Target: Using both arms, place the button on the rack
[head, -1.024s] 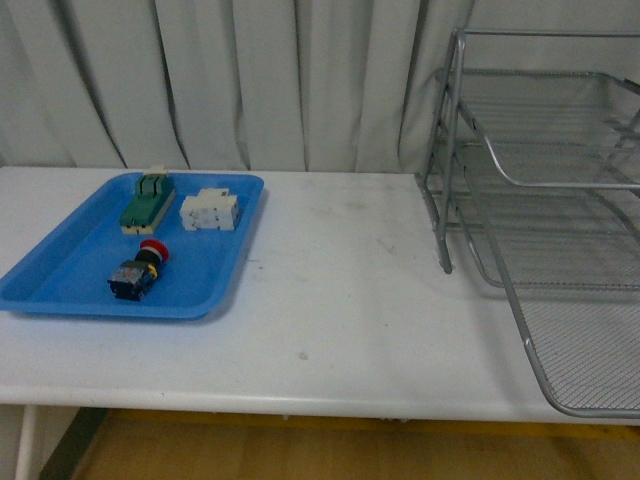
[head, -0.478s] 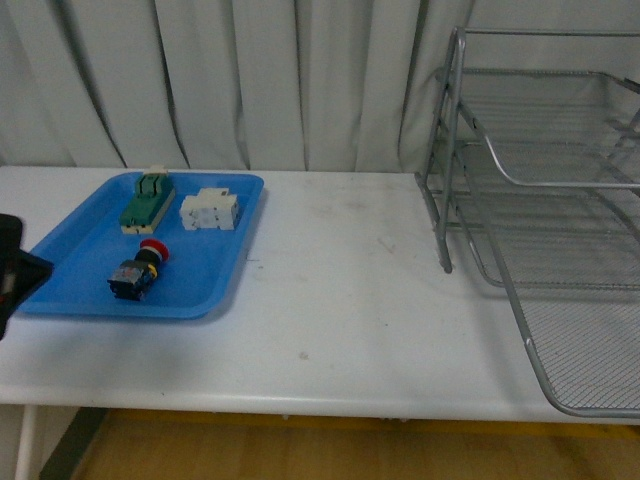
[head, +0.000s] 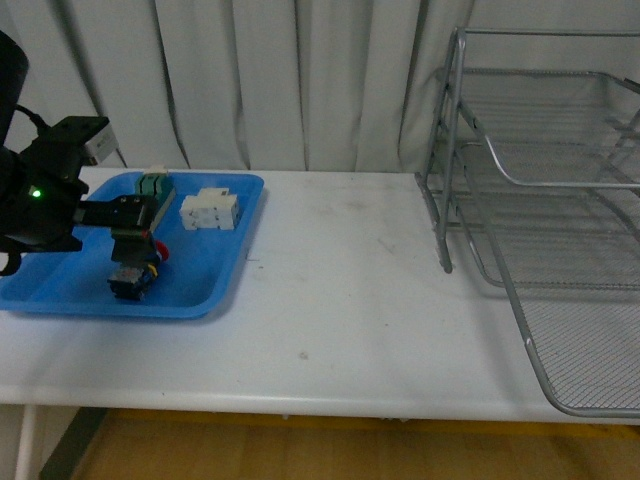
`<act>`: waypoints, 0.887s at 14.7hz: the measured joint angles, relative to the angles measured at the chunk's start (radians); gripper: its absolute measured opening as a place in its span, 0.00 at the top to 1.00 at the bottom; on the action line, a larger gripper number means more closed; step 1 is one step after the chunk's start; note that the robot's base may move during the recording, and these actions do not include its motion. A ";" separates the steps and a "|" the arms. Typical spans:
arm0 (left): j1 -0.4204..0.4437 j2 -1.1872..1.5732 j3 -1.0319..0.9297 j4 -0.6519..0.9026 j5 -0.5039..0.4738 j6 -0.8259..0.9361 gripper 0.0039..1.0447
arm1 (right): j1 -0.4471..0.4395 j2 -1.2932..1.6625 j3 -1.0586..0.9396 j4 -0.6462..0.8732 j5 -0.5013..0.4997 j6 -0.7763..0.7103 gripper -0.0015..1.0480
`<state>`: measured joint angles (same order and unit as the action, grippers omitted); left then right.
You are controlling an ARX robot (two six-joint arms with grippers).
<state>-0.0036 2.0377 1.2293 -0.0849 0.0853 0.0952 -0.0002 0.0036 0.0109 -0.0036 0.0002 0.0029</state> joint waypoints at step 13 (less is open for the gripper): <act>0.031 0.319 0.266 -0.031 0.025 -0.017 0.57 | 0.000 0.000 0.000 0.000 0.000 0.000 0.06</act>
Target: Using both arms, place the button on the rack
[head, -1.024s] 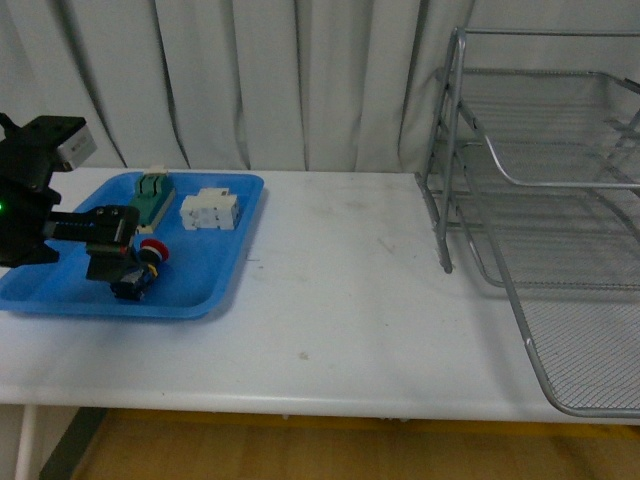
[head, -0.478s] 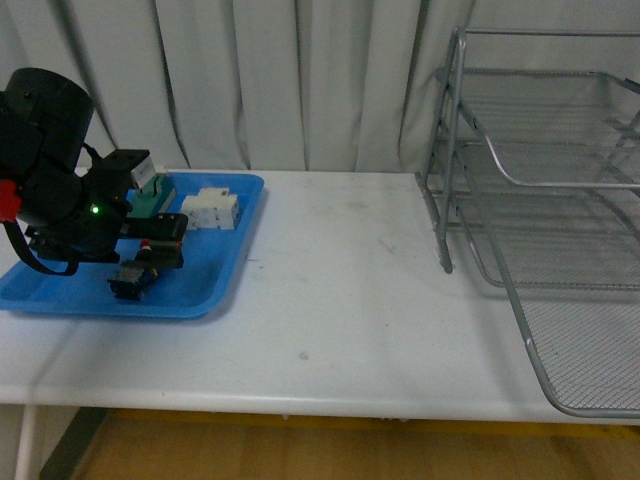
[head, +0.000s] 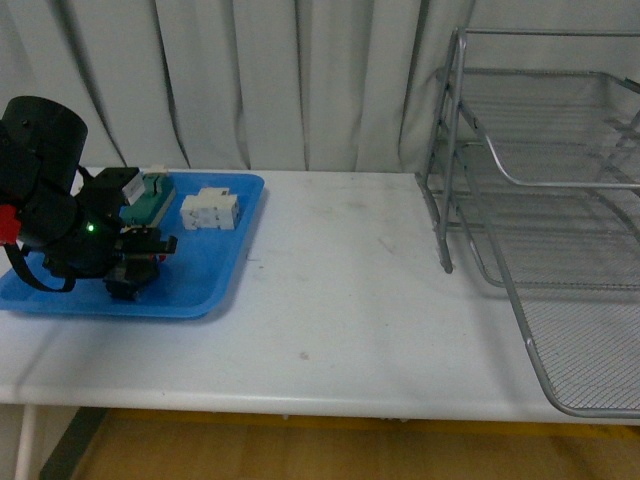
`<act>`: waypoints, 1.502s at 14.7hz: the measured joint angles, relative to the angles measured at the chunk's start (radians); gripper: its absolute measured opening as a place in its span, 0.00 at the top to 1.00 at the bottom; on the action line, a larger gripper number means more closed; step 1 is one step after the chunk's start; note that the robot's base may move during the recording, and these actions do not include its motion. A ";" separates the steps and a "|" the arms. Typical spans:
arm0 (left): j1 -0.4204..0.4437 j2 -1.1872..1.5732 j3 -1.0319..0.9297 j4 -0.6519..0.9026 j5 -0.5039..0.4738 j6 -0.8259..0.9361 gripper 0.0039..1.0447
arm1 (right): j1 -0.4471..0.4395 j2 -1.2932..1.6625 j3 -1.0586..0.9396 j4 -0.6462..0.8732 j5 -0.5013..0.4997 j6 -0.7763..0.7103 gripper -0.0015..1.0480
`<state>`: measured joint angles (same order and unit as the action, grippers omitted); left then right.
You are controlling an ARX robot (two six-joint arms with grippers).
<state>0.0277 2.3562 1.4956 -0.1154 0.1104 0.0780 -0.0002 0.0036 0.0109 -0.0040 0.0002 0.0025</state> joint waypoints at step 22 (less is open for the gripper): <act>-0.129 -1.420 -0.870 -0.100 -0.198 -0.043 0.66 | 0.000 0.000 0.000 0.001 -0.001 0.000 0.06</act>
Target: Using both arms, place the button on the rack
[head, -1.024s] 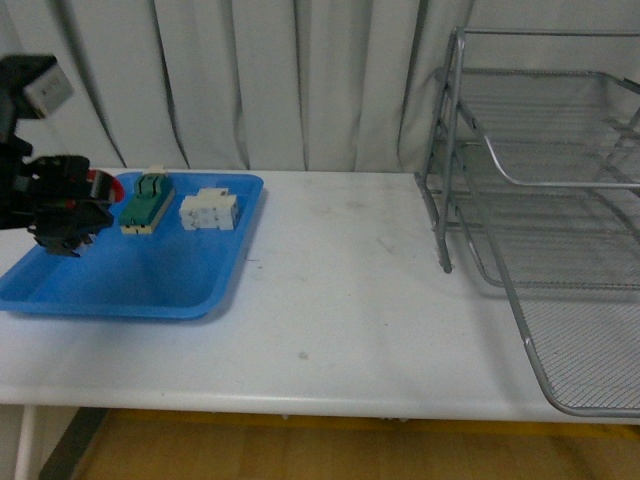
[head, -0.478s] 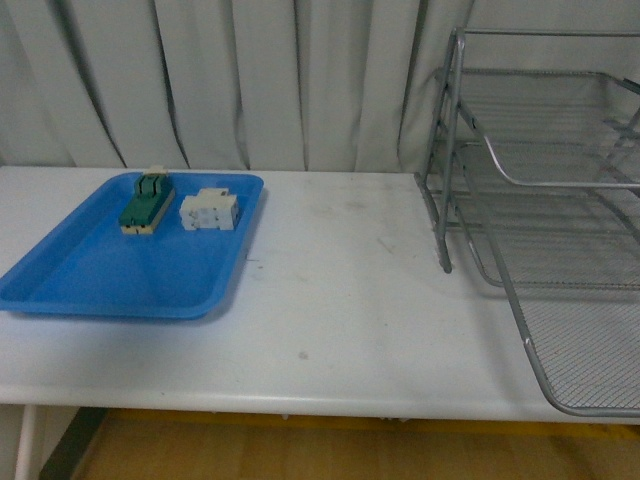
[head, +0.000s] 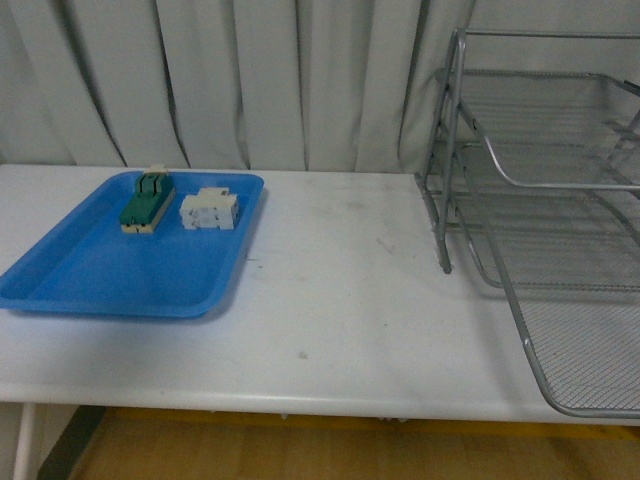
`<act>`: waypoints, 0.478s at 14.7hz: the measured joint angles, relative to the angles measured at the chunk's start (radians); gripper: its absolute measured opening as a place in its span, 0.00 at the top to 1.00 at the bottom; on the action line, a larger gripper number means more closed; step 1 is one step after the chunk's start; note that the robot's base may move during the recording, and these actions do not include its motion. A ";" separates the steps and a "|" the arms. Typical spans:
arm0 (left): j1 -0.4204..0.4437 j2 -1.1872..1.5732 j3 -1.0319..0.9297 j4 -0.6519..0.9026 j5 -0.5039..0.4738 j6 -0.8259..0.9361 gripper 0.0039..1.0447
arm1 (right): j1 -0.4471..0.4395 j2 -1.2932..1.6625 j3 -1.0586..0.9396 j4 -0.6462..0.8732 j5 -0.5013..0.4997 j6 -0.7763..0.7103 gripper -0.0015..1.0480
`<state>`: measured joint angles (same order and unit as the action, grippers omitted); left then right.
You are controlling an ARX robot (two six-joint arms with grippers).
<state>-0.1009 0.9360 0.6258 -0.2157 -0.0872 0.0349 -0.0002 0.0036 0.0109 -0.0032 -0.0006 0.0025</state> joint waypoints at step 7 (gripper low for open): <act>0.003 0.001 0.000 0.002 -0.006 -0.001 0.66 | 0.000 0.000 0.000 0.000 0.000 0.000 0.06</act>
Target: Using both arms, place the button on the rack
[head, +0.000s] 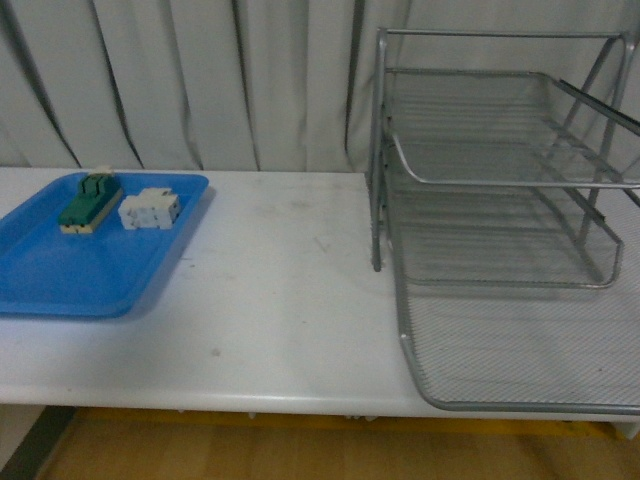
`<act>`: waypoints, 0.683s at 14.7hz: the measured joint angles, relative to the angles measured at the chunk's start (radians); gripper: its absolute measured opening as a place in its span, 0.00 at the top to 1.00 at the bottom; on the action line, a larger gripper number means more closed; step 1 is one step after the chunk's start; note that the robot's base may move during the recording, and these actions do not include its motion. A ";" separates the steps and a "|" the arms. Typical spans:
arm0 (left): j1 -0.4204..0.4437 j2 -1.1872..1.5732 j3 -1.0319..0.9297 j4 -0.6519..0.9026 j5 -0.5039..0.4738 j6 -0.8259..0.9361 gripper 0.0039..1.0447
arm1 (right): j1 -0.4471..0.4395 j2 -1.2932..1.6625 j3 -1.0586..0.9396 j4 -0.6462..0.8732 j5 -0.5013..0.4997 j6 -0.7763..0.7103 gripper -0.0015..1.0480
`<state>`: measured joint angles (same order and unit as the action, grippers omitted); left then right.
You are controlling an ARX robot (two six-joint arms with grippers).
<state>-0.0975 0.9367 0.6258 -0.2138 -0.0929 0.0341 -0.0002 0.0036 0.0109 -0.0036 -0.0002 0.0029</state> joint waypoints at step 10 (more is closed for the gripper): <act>-0.042 0.018 -0.032 0.158 0.040 0.064 0.66 | 0.000 0.000 0.000 -0.002 0.004 0.000 0.06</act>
<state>-0.1390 0.9543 0.5941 -0.0563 -0.0528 0.0982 -0.0002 0.0032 0.0109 -0.0059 0.0036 0.0029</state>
